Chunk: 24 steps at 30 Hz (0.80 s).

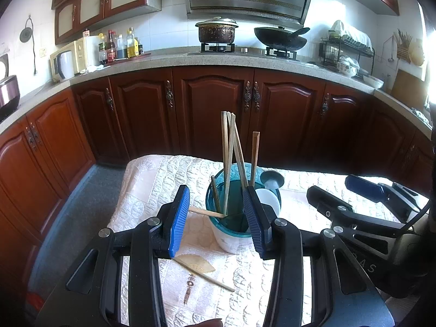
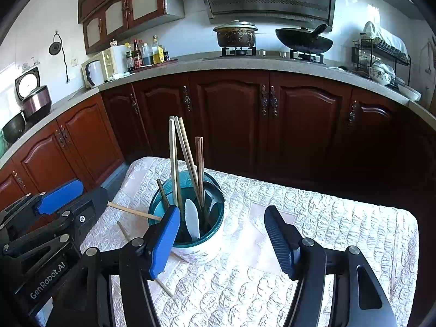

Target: Organize utensils

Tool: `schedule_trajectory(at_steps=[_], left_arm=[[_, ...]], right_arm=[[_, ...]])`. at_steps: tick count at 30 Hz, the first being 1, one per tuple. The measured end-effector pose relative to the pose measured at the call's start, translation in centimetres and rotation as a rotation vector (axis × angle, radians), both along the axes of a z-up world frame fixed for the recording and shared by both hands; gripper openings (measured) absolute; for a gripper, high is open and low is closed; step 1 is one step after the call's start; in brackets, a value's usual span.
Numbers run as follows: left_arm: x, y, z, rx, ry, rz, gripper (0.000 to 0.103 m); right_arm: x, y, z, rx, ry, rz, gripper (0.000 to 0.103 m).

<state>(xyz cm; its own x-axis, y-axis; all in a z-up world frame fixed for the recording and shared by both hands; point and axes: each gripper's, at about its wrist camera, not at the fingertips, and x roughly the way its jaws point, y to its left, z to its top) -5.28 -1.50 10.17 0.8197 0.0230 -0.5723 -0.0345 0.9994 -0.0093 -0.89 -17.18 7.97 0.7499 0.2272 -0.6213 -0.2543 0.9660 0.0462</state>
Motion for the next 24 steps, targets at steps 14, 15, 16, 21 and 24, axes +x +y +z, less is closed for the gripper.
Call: schedule_trajectory(at_steps=[14,15,16,21,24], left_arm=[[-0.02,-0.38,-0.04,0.005,0.001,-0.006,0.04],[-0.03,-0.41,-0.04,0.005,0.001,-0.007,0.04],[-0.04,-0.45,-0.05,0.006,0.0,-0.007,0.04],[0.08,-0.48,-0.01,0.006,0.002,-0.007,0.04],[0.09,-0.5,-0.02,0.006,0.003,-0.007,0.04]], right_arm=[[0.03,-0.03,-0.11,0.001,0.006,-0.003,0.062],[0.02,-0.02,-0.11,0.0,0.006,-0.004,0.062],[0.02,-0.03,-0.12,0.0,0.007,-0.003,0.062],[0.13,-0.08,-0.27,-0.002,0.013,-0.002,0.062],[0.19,-0.19,-0.34,-0.002,0.015,-0.003,0.062]])
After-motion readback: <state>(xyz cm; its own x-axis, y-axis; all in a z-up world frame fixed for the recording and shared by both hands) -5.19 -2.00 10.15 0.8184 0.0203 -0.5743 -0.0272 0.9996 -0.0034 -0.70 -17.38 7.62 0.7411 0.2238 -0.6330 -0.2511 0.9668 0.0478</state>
